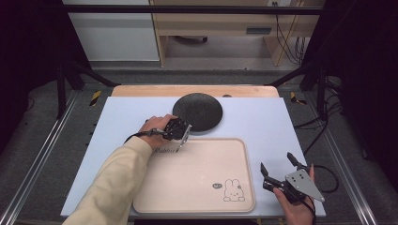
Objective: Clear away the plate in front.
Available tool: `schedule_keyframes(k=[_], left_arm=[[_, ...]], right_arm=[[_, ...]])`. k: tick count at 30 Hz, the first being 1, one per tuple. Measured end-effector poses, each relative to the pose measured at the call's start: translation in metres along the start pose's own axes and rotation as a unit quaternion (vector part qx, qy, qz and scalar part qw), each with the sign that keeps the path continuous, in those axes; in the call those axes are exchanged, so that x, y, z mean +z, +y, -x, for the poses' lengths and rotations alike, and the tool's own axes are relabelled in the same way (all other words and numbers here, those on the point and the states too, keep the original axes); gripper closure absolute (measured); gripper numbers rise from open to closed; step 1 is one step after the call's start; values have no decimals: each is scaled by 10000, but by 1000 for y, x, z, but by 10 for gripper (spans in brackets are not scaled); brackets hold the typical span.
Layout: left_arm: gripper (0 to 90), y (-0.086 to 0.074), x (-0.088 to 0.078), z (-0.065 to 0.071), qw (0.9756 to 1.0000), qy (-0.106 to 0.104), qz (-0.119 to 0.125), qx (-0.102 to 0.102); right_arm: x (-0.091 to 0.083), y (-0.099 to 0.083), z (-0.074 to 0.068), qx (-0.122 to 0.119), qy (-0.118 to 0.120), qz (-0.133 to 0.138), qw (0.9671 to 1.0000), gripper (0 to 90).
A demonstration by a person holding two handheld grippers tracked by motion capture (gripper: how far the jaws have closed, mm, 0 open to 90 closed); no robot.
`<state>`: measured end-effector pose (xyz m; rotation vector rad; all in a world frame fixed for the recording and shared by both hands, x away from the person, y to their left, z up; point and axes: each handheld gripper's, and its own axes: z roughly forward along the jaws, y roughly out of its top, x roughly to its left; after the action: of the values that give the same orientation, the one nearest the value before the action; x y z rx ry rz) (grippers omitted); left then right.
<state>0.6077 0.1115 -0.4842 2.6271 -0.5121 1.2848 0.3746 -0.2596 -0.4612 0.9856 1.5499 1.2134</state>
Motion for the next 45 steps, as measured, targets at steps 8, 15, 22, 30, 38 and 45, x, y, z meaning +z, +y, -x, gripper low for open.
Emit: schedule_keyframes(k=[8,15,22,30,38,45], left_arm=[[720,2,2,1,9999,33,-38,122],[731,4,2,2,9996,60,-120,258],[738,7,2,4,9997,108,-166,109],[766,14,0,6,9987,225,-150,427],[812,22,-6,3,9982,363,-82,464],[843,24,-10,0,9975,527,-55,468]], right_arm=[[1,0,0,-10,10,-4,10000,72],[1,0,-1,-13,10,-5,10000,72],[0,0,0,-12,-7,3,10000,73],[0,0,1,-13,-17,-5,10000,76],[-1,1,2,8,-40,31,10000,81],[-1,1,4,38,-58,40,10000,81]])
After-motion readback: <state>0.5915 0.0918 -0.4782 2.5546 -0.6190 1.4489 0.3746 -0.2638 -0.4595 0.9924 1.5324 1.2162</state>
